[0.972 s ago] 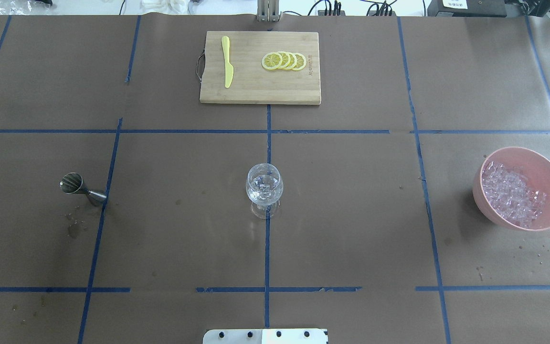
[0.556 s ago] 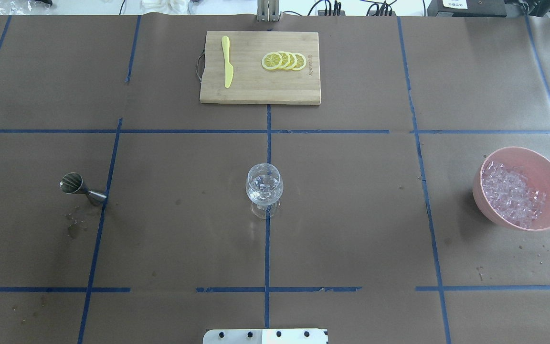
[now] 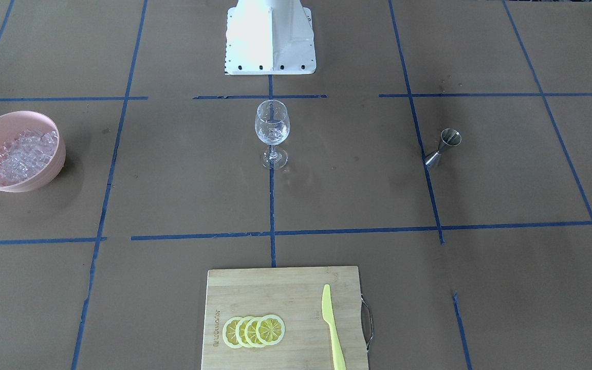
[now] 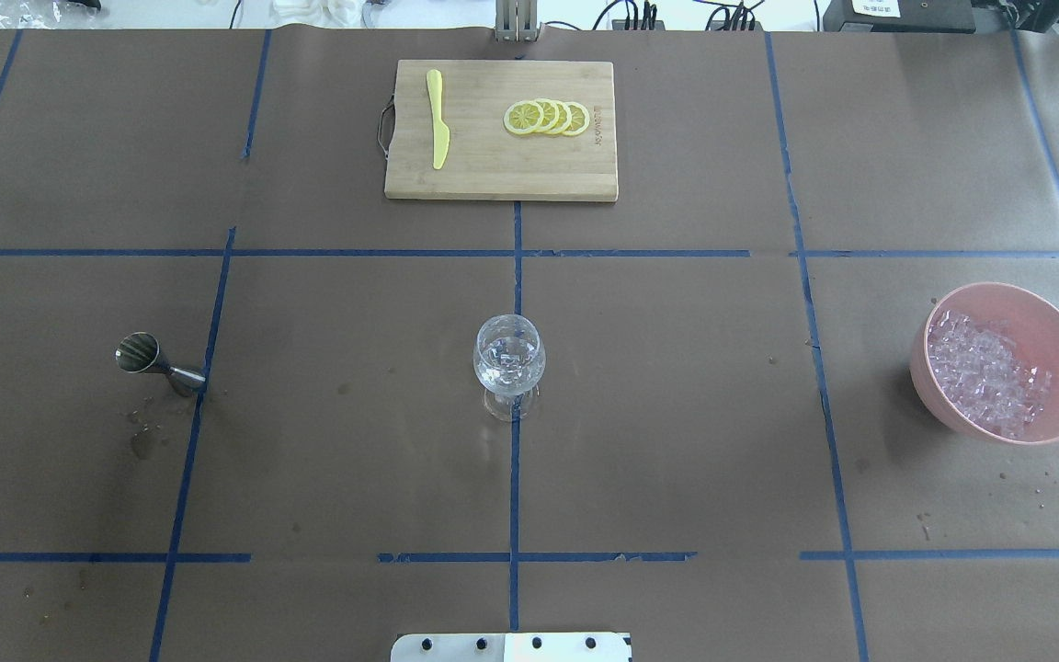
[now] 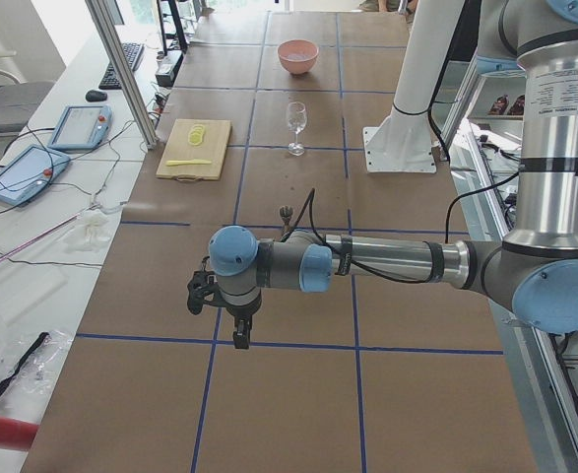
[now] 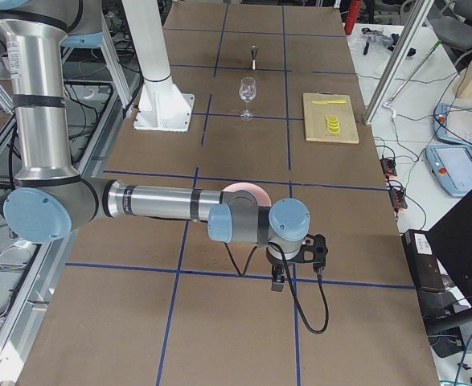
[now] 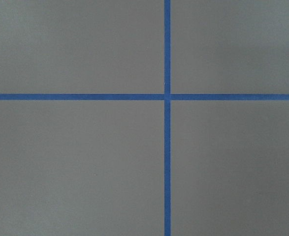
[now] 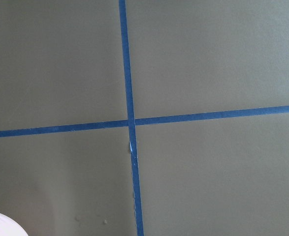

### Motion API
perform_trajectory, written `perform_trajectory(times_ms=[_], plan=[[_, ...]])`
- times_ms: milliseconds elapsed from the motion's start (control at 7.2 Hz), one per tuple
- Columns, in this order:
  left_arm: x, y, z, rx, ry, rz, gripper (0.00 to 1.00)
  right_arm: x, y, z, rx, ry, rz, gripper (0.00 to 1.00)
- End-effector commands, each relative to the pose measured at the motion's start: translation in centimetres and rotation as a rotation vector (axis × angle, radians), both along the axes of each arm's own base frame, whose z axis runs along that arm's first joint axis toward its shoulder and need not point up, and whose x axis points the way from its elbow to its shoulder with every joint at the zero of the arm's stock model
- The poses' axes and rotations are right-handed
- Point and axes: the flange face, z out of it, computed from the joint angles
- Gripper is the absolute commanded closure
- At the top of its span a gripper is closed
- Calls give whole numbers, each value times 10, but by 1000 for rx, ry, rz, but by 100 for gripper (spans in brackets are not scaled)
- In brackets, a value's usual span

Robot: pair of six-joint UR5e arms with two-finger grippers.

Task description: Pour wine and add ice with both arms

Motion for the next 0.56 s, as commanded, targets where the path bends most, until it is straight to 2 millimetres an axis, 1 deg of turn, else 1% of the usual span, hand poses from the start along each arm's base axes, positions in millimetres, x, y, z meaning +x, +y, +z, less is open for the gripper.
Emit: perform_trajectory(times_ms=[0,417], plan=[[0,0,-1,4,0,0,0,0,0,0,-1,0,0,0],[0,0,0,6,0,4,0,0,-1,0,-1,-2,0,0]])
